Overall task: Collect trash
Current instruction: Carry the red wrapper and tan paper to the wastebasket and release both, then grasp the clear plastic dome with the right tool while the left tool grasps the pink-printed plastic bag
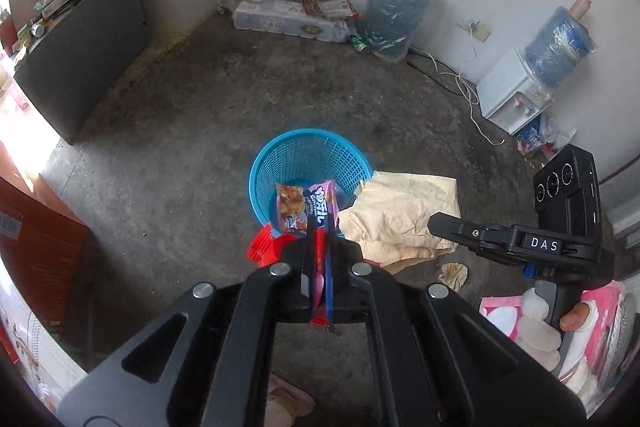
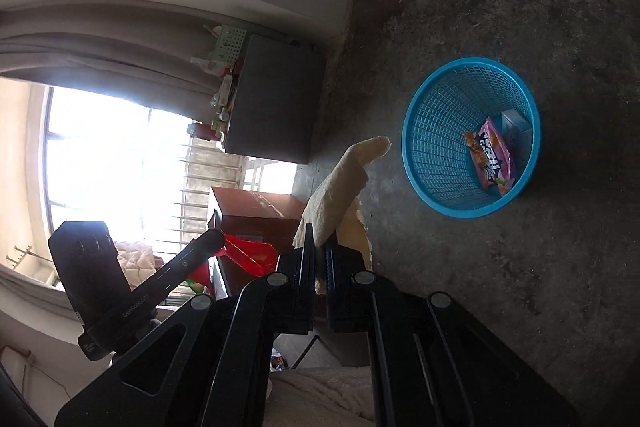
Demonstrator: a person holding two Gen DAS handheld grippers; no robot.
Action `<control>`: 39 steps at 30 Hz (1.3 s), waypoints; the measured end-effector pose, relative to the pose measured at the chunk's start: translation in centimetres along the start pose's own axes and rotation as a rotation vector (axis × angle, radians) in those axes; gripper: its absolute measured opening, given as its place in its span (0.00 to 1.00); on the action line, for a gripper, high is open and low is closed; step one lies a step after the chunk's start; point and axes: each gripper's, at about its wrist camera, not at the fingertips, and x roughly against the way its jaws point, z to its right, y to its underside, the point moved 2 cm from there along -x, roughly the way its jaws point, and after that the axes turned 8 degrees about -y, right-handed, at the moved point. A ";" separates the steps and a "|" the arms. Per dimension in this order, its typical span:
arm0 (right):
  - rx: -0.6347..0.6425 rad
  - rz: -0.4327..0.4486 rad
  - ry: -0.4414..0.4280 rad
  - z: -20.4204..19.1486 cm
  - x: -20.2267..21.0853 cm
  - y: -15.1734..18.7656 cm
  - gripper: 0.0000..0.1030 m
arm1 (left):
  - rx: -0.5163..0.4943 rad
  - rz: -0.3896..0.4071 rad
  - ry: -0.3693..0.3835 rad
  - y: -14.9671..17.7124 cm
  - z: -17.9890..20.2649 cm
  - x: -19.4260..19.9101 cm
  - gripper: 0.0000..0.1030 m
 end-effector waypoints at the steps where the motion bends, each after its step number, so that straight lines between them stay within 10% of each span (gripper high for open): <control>1: -0.010 0.001 0.013 0.8 -0.6 -0.5 0.05 | -0.001 -0.025 0.003 -0.4 0.4 -1.7 0.01; 7: -0.047 -0.014 0.088 5.2 -6.2 -3.8 0.10 | 0.030 -0.095 -0.042 -3.4 0.8 -10.1 0.02; 11: -0.067 -0.064 0.160 8.6 -11.2 -5.8 0.42 | 0.065 -0.115 -0.058 -4.7 0.0 -14.3 0.44; 18: -0.101 -0.043 0.217 11.6 -12.5 -5.6 0.42 | 0.154 -0.080 -0.031 -4.6 -2.5 -14.9 0.45; 29: 0.028 0.064 0.101 4.4 -3.5 -2.8 0.57 | 0.169 0.157 -0.005 -1.5 -2.9 -0.8 0.52; 39: 0.353 0.057 0.053 -8.3 1.6 4.0 0.76 | 0.219 0.399 -0.044 9.6 -5.4 14.0 0.61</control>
